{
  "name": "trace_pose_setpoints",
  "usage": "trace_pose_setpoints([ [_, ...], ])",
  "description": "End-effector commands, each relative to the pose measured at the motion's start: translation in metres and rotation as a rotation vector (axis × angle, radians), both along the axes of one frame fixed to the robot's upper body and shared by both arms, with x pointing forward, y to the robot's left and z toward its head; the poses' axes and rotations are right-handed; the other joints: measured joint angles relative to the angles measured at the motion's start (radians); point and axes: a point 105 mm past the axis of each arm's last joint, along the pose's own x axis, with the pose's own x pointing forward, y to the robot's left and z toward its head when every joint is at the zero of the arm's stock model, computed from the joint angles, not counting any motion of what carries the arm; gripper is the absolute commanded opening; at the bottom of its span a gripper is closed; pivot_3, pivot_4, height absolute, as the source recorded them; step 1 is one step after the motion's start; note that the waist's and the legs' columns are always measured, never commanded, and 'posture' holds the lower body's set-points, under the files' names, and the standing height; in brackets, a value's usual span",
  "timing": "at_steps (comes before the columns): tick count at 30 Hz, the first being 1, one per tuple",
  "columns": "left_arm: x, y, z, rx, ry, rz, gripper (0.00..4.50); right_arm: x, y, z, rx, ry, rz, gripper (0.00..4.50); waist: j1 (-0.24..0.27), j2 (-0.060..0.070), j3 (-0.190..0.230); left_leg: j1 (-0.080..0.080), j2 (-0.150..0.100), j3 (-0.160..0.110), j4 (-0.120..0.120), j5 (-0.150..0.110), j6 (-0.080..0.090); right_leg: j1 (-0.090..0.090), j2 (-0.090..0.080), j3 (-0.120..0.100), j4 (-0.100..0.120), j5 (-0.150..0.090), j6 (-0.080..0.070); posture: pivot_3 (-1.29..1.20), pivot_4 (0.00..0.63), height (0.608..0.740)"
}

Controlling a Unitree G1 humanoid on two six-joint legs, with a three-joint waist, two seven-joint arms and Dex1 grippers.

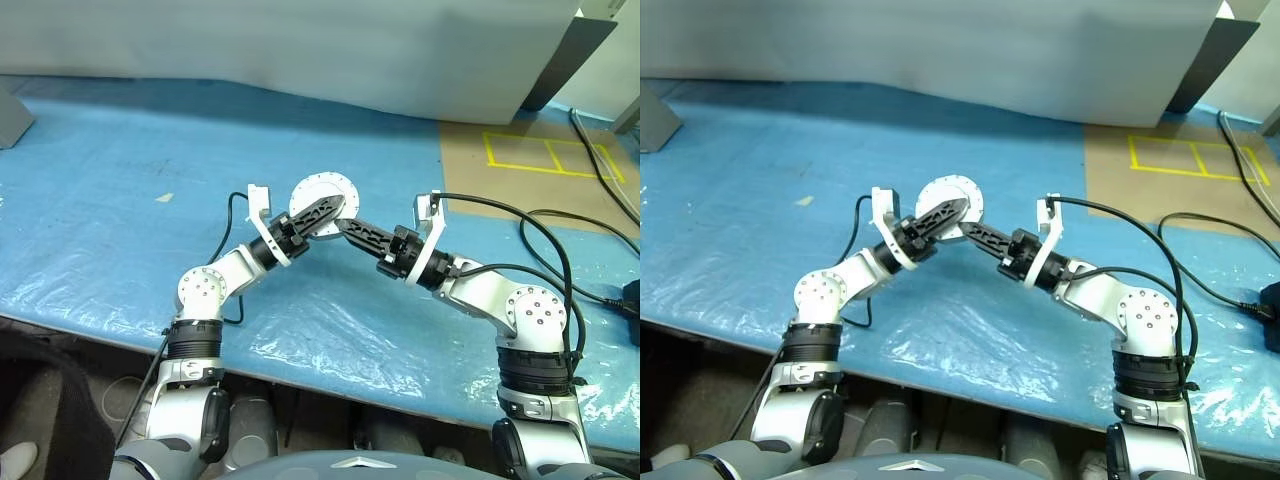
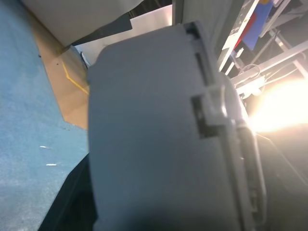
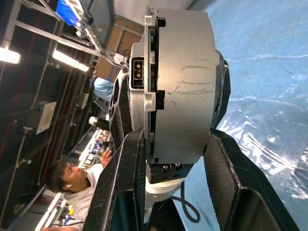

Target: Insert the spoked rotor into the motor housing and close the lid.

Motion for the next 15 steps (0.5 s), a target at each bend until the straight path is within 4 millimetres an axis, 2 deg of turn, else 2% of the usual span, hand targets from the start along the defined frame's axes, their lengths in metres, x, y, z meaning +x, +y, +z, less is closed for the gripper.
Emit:
trace_pose_setpoints([
  [1, 0.002, 0.004, 0.007, -0.008, 0.0, 0.012, 2.8, -0.001, 0.004, 0.02, 0.031, -0.077, -0.009, 1.37, -0.001, 0.0, 0.0, 0.0, 0.0, 0.0, 0.0, 0.0, 0.0, 0.0, 0.0, 0.0, 0.0, 0.0, 0.0, 0.0, 0.15, 0.74],
  [7, 0.008, -0.002, 0.005, 0.045, 0.006, 0.03, 2.77, 0.001, 0.005, 0.022, 0.003, -0.118, -0.031, 1.37, 0.0, 0.0, 0.0, 0.0, 0.0, -0.001, 0.0, 0.0, 0.0, 0.0, 0.0, -0.001, 0.0, 0.0, 0.0, 0.0, 0.15, 0.74],
  [12, 0.014, -0.001, 0.012, 0.009, -0.004, 0.042, 2.63, 0.001, 0.005, 0.022, 0.01, -0.128, -0.032, 3.03, 0.001, 0.0, 0.0, 0.0, 0.0, -0.001, 0.0, 0.0, 0.0, 0.001, 0.0, -0.001, 0.0, 0.0, 0.0, 0.0, 0.15, 0.74],
  [15, 0.02, 0.001, 0.009, 0.037, 0.007, 0.071, 2.61, 0.0, 0.006, 0.021, 0.025, -0.109, -0.011, 4.04, 0.001, 0.0, 0.0, 0.0, 0.0, -0.001, 0.0, 0.0, 0.0, 0.001, 0.0, -0.002, 0.0, 0.0, 0.0, 0.0, 0.15, 0.74],
])
